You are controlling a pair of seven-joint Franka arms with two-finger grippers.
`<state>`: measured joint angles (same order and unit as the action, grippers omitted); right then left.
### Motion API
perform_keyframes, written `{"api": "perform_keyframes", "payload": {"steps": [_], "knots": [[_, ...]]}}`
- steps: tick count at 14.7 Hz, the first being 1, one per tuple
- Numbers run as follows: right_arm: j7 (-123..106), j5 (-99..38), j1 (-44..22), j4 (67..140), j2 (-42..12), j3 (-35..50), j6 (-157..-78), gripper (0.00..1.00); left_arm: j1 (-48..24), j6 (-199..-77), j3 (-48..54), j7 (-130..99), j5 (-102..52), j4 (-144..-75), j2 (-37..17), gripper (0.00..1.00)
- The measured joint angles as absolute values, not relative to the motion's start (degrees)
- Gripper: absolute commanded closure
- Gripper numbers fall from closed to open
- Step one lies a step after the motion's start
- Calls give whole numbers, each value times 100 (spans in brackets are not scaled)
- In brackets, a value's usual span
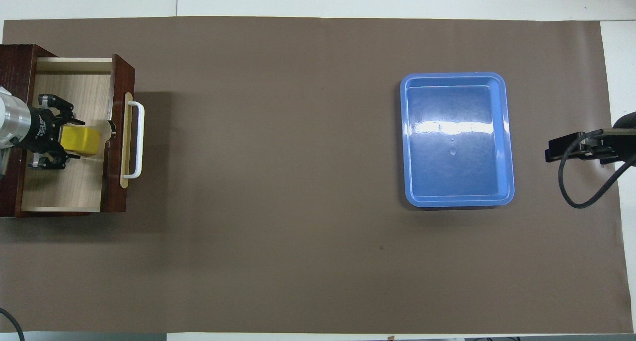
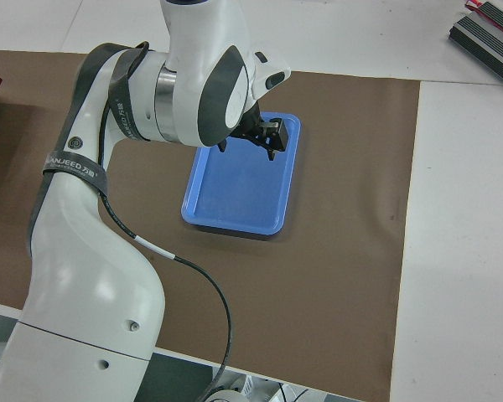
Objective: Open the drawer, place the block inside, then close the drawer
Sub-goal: 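Lower the block into the drawer with the left gripper while the right gripper retracts, then open the left gripper and lift it out of the drawer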
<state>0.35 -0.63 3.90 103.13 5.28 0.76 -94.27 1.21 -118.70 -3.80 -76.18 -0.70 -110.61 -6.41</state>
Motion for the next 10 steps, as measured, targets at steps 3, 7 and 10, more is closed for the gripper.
{"api": "perform_keyframes", "payload": {"steps": [3,7,10], "knots": [[-35,-36,390,10360,574,100,-9431,0,102,-11753,-352,-7623,-7,-10877,-645,0],[-90,44,381,10356,575,109,-9451,0,-532,-10787,-277,-8340,8,-9906,-778,0],[-90,44,378,10357,575,113,-9451,0,-1249,-10712,-250,-9026,74,-9801,-916,0]]}}
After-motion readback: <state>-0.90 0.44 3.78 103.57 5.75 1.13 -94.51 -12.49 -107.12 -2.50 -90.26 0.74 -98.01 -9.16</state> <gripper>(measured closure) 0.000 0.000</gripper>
